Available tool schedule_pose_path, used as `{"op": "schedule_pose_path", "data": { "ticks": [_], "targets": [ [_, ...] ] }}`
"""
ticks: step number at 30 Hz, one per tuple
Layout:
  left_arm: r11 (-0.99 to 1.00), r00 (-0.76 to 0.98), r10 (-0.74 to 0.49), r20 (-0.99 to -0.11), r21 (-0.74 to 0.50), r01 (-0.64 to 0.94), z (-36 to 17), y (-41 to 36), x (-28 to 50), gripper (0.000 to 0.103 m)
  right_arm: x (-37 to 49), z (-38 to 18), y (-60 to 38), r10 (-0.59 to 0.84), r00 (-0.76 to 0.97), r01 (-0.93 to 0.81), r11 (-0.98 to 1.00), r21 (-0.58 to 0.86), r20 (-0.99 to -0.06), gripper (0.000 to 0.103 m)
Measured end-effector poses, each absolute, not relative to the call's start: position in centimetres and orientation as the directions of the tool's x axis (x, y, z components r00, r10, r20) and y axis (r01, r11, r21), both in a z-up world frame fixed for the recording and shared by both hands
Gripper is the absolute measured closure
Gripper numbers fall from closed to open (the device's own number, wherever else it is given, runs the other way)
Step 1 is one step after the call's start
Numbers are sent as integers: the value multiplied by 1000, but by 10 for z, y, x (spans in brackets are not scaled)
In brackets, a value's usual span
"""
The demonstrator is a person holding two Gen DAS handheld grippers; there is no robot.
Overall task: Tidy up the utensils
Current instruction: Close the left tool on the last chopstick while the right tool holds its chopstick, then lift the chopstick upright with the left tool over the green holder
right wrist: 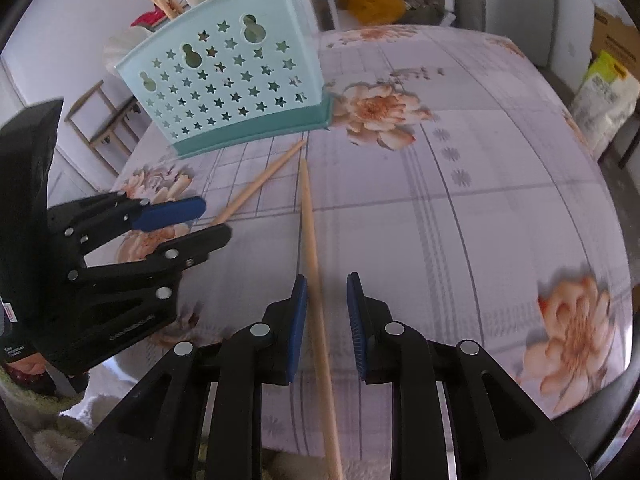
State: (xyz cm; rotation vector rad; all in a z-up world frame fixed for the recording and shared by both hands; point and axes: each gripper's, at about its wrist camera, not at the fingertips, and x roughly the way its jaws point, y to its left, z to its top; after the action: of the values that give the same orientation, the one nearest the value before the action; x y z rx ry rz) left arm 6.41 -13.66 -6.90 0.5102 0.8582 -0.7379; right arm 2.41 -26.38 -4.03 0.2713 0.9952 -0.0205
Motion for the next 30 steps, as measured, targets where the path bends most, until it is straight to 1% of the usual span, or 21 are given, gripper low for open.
{"op": "schedule_pose_path", "data": {
  "ticks": [3, 7, 9, 11, 19, 21, 24, 28, 30],
  "targets": [
    [649, 477, -343, -809, 163, 743, -72, -148, 69, 71, 33, -42, -262, 98, 549, 128, 971, 200, -830, 82],
    [652, 484, -339, -806, 169, 739, -72, -155, 74, 76, 38, -41, -256, 83, 553, 111, 979, 172, -829, 86],
    [650, 488, -337, -805, 175, 739, -72, -157, 75, 79, 40, -42, -254, 59, 556, 108, 984, 143, -829, 94],
    [649, 489, -336, -805, 179, 740, -73, -157, 74, 80, 41, -42, -253, 43, 556, 110, 986, 125, -830, 98],
    [646, 494, -332, -804, 188, 740, -74, -159, 73, 81, 36, -40, -260, 49, 543, 132, 981, 144, -838, 98],
    [644, 496, -332, -802, 192, 741, -74, -159, 73, 81, 37, -41, -260, 63, 543, 124, 980, 154, -837, 95],
    [643, 497, -330, -802, 194, 741, -74, -159, 73, 81, 38, -41, -260, 65, 547, 122, 980, 156, -835, 95],
    [643, 498, -330, -802, 195, 741, -73, -159, 71, 81, 41, -41, -258, 58, 552, 125, 981, 151, -832, 95],
    [642, 500, -330, -801, 198, 741, -74, -159, 72, 81, 42, -41, -257, 45, 555, 129, 982, 140, -831, 98]
  ]
}}
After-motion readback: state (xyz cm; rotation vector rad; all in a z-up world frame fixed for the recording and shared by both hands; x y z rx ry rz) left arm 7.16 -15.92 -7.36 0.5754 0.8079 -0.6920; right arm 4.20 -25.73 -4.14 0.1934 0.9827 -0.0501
